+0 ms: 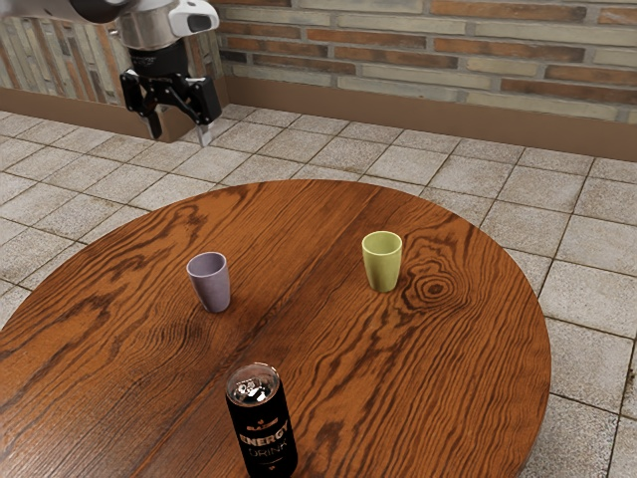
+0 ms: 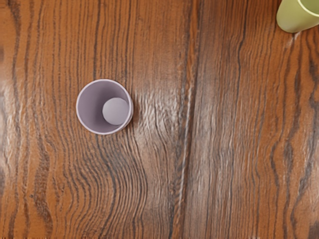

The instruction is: Place the left cup onto the right cup

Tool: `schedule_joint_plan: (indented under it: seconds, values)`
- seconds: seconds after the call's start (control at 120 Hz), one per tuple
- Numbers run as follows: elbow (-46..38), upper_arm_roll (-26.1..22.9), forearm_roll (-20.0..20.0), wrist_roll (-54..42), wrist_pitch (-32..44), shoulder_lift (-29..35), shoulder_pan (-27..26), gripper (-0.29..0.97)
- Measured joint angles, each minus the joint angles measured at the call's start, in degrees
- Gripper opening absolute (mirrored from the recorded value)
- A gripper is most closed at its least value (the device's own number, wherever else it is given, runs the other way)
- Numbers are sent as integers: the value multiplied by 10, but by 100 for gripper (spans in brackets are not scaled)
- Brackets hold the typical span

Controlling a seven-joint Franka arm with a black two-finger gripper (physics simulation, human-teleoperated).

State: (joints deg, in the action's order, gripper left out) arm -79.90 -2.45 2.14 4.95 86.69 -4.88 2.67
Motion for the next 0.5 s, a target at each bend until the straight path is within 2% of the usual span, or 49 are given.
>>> schedule_joint_plan:
  seconds: [0.258,0.5]
  values:
    - [-11,3,0,3,5,-4,-6,66]
    - [-57,4,1,0,52,-33,-1,66]
